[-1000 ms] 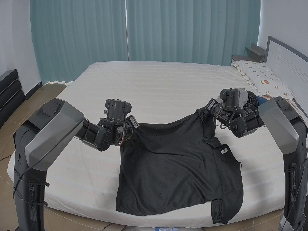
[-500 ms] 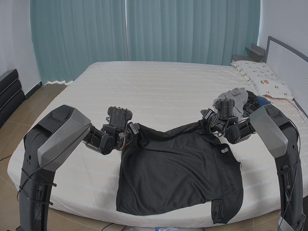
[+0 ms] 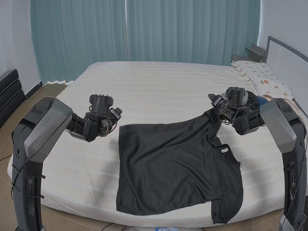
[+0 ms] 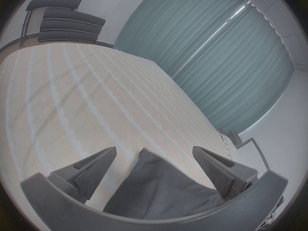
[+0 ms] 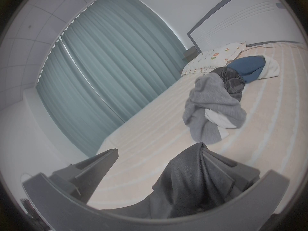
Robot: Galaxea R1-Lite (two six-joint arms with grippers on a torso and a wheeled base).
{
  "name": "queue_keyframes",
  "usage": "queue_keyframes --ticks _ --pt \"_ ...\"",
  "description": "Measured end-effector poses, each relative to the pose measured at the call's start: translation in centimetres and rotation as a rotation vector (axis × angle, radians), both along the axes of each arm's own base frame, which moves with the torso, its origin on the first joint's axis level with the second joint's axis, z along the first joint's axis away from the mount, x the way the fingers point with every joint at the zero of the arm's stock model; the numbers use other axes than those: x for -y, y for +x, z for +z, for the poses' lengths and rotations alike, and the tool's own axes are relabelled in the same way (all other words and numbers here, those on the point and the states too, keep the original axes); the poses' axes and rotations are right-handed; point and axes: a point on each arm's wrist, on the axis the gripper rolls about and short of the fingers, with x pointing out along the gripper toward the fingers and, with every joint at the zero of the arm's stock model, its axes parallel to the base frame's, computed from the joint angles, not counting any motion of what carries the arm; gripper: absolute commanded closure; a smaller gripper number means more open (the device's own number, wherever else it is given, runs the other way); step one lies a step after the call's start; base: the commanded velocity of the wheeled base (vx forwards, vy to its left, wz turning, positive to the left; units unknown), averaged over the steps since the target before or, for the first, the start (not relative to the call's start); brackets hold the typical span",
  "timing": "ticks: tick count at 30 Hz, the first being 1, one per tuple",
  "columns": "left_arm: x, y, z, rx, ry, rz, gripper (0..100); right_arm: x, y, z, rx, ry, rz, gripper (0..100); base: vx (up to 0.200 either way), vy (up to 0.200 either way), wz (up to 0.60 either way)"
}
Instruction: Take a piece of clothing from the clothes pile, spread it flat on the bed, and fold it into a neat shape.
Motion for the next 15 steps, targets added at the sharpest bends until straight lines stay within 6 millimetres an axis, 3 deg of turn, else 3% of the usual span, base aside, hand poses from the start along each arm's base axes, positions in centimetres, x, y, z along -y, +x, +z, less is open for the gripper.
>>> queue_keyframes --ticks 6,15 --pt "-0.3 0.1 -0.6 -0.040 0.003 -0.003 0 -0.4 -0.7 -4.3 -0.160 -0.066 0.024 0 0.000 0.000 0.00" --pt "-0.3 -0.6 -1.9 -0.108 -0.011 -0.011 0 0.0 0.5 -3.4 0.058 -0.034 -0.002 0 0.000 0.000 0.00"
